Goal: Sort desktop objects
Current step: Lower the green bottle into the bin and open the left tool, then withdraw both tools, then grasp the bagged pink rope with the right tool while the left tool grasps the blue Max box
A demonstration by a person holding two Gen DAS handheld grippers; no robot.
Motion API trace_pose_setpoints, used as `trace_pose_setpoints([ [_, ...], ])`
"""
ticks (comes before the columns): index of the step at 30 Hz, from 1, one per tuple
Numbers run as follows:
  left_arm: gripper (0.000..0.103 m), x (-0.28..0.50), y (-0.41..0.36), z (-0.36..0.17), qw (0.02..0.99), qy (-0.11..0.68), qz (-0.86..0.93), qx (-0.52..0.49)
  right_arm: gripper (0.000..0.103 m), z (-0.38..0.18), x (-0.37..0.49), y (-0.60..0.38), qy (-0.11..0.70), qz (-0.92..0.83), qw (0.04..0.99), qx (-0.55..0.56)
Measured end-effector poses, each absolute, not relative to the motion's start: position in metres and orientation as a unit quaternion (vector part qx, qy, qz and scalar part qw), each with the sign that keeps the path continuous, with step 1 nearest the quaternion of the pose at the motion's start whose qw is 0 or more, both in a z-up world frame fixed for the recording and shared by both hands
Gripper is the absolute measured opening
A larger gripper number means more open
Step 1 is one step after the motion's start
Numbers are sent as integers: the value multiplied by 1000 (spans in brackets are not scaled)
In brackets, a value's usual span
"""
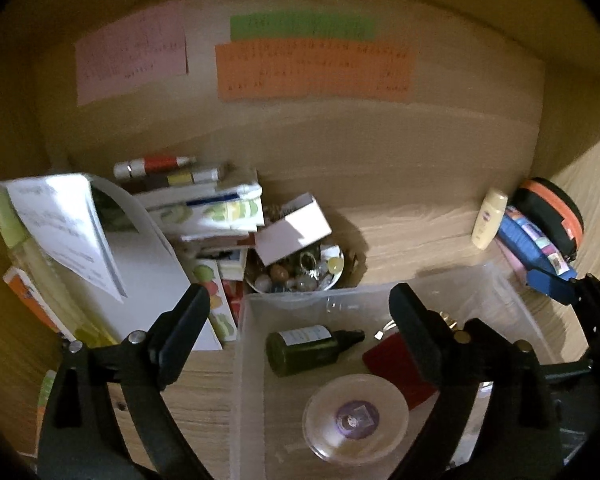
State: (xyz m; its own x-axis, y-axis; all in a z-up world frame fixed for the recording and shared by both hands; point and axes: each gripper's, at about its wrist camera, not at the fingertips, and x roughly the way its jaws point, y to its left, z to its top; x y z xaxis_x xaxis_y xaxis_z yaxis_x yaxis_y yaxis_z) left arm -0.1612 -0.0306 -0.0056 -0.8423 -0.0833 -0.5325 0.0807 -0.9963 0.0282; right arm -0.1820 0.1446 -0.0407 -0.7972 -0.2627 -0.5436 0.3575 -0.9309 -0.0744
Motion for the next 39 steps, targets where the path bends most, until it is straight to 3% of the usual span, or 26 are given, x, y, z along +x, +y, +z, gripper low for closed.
trace_pose_setpoints([
  [7,98,-128,-28,23,40,-24,-970,240,89,-20,-174,153,72,-952,162,251],
  [9,98,-118,-31,30,41,-24,-972,229,91,-10,-168,156,67,-954,166,241],
  [11,98,-109,-36,37,39,-18,-974,224,101,0,-159,158,66,-957,167,226],
  [18,99,-81,-53,38,29,7,-973,229,102,23,-121,162,86,-966,165,177],
  [39,99,-25,-95,-56,62,35,-935,348,102,-44,-82,216,24,-932,183,313],
])
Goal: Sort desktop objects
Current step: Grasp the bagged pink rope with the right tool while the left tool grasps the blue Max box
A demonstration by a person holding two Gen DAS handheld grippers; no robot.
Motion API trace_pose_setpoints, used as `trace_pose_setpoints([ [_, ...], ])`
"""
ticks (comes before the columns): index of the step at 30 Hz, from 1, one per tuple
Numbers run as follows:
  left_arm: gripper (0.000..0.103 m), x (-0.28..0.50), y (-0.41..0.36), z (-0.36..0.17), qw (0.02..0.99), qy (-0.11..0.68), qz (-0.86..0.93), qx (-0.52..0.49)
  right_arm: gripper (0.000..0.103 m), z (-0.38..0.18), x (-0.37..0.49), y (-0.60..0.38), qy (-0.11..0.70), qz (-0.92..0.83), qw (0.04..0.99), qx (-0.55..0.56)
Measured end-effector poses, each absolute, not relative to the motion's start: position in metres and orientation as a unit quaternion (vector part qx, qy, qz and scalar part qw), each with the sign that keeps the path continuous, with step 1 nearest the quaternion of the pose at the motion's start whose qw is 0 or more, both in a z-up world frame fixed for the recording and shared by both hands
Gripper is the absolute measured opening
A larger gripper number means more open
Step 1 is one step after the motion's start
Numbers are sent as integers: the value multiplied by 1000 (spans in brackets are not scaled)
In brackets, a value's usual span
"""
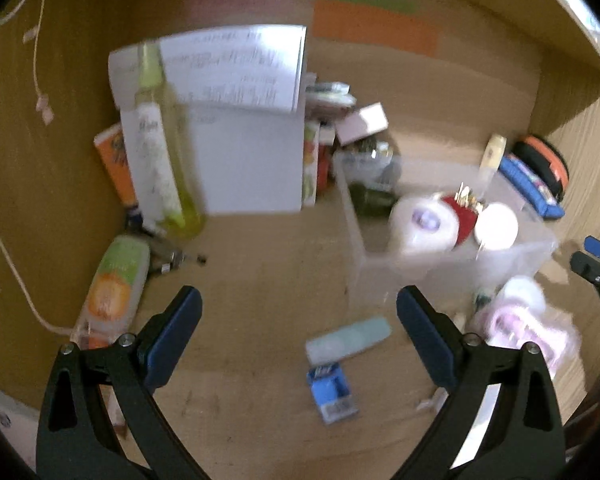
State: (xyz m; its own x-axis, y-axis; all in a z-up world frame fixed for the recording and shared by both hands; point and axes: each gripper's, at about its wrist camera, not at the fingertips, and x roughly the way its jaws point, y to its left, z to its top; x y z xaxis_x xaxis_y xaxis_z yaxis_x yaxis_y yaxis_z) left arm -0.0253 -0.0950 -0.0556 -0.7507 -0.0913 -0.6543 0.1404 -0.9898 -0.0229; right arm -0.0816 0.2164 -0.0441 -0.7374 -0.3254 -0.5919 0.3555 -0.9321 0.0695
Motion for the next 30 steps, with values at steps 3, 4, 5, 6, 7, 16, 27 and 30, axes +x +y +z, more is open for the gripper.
trace_pose_setpoints([
  [3,99,-15,-96,-69,65,42,-929,361,102,-53,-63,216,27,-923,208,324],
  [4,99,-12,-98,-75,65,50,-926,369,101,-54,-58,215,29,-920,214,325],
  [5,99,-9,-99,-79,64,56,-924,373,101,-56,-51,214,34,-918,220,327],
  [6,99,-7,-101,-83,61,63,-921,379,101,-58,-45,213,39,-917,226,327],
  [7,99,-4,-101,-88,57,70,-918,386,101,-59,-42,211,42,-915,230,328],
  [16,99,-7,-96,-116,53,75,-902,422,90,-76,-29,198,56,-895,272,350],
  [27,79,-16,-80,-121,44,50,-900,431,77,-71,-26,190,51,-881,311,352],
  [30,71,-17,-79,-119,44,42,-900,432,73,-72,-26,182,58,-877,323,351],
])
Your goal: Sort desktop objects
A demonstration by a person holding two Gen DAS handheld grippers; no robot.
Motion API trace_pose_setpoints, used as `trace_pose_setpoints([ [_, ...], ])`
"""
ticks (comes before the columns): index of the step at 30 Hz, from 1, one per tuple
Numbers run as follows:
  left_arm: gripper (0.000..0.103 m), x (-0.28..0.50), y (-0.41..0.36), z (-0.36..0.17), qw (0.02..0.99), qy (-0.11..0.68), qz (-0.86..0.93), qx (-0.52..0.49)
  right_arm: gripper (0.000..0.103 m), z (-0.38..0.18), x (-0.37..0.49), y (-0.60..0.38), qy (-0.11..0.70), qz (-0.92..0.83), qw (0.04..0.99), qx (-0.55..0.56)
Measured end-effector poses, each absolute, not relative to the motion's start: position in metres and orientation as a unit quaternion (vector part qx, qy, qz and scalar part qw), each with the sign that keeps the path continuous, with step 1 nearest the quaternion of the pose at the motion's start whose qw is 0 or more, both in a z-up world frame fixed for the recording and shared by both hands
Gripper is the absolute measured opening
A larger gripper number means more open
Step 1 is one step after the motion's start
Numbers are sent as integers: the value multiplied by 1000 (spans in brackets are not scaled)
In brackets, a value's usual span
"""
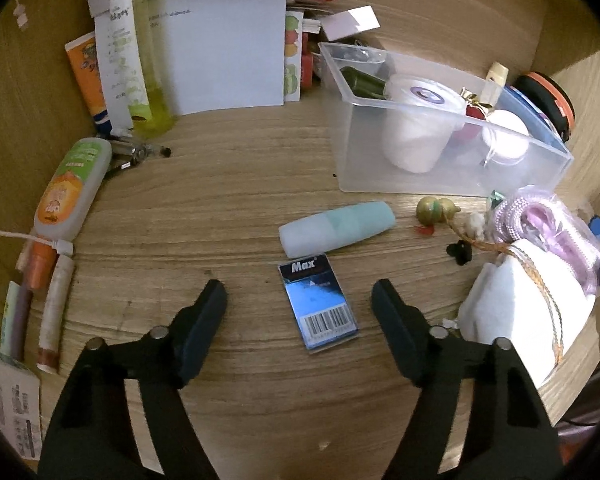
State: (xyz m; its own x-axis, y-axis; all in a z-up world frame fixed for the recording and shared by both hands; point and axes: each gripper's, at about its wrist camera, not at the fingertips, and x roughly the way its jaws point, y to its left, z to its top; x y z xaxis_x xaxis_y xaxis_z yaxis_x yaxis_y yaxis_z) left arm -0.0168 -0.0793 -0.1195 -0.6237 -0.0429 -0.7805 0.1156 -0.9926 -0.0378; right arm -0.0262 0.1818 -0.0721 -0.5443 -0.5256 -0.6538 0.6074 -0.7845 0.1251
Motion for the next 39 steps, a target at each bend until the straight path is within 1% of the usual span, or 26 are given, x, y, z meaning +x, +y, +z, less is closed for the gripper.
trace_pose_setpoints([
  [2,66,-17,-78,-119,47,36,-901,430,64,-77,-28,175,73,-873,326,356],
  [5,60,-17,-77,-118,50,27,-901,430,58,-86,-35,168,81,-865,331,369],
  [6,59,-17,-77,-117,52,25,-901,430,57,-87,-36,167,81,-862,333,373],
  [7,56,-17,-77,-117,53,25,-902,429,56,-88,-37,167,83,-862,334,373],
  [8,53,-17,-78,-116,54,25,-902,428,56,-88,-38,165,88,-863,333,369],
  [12,47,-19,-74,-114,49,20,-902,428,56,-89,-37,161,104,-864,335,362],
  [13,44,-20,-73,-114,47,17,-902,428,55,-89,-37,160,106,-863,336,362],
  [15,40,-22,-71,-113,42,14,-902,429,48,-90,-38,158,111,-862,339,360],
  [16,37,-22,-70,-113,41,13,-902,429,43,-91,-39,157,112,-861,341,361],
  [17,34,-23,-69,-113,38,12,-903,428,36,-91,-40,157,110,-858,345,364],
  [18,32,-23,-68,-113,36,10,-904,426,33,-92,-41,156,107,-855,349,368],
  [19,26,-22,-66,-113,31,6,-905,423,32,-94,-43,157,104,-852,352,374],
  [22,26,-21,-62,-113,26,-5,-908,418,29,-94,-42,158,103,-853,351,371],
  [26,26,-19,-63,-111,18,3,-910,415,23,-89,-42,163,90,-855,351,371],
  [39,26,-4,-64,-90,14,32,-924,380,20,-67,-39,184,49,-867,343,358],
])
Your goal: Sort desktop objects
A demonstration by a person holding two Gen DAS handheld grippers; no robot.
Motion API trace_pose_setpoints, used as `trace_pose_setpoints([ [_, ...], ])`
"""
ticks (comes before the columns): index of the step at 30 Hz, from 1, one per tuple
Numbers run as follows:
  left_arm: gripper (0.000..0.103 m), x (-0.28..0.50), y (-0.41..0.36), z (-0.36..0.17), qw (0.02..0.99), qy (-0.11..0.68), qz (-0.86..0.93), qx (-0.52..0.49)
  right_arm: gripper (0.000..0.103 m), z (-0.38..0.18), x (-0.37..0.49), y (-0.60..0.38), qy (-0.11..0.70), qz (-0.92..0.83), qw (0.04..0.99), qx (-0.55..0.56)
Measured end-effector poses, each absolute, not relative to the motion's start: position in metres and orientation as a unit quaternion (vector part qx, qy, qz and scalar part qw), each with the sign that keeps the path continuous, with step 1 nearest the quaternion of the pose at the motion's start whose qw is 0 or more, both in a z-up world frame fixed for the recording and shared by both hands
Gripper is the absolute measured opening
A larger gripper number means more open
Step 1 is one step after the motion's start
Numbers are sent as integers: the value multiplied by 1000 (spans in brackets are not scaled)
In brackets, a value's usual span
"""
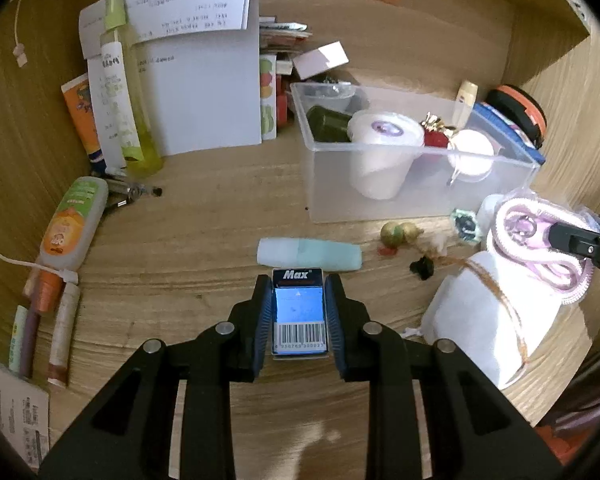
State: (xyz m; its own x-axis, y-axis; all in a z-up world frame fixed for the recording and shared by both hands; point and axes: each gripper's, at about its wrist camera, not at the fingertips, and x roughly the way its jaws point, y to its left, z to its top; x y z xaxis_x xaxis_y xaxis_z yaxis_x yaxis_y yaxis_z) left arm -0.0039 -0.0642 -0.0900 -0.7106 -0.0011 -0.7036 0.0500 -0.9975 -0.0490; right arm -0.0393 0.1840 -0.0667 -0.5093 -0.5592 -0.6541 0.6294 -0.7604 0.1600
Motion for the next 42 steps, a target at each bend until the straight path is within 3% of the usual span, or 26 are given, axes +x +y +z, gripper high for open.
trace_pose_setpoints([
  [18,26,-2,-61,-58,-1,64,-944,323,19,-30,-34,207,48,-892,318,317],
  [21,26,-3,-60,-54,-5,66,-946,316,16,-25,-37,209,51,-894,314,317],
  [23,26,-3,-59,-51,-7,68,-947,312,8,-22,-39,211,50,-893,314,319],
  [31,26,-6,-56,-50,-15,74,-948,309,8,-21,-42,209,97,-897,290,320],
  [33,26,-6,-55,-51,-16,74,-948,310,20,-22,-42,217,89,-896,291,323],
  [35,26,-6,-54,-51,-18,76,-948,310,66,-22,-41,228,75,-900,286,320],
  [36,26,-6,-54,-51,-19,77,-948,310,74,-23,-40,235,69,-902,285,317],
  [37,26,-6,-53,-51,-19,78,-947,310,77,-25,-39,239,65,-903,286,314],
  [42,26,-7,-49,-53,-24,78,-946,313,77,-54,-48,258,68,-900,235,361],
])
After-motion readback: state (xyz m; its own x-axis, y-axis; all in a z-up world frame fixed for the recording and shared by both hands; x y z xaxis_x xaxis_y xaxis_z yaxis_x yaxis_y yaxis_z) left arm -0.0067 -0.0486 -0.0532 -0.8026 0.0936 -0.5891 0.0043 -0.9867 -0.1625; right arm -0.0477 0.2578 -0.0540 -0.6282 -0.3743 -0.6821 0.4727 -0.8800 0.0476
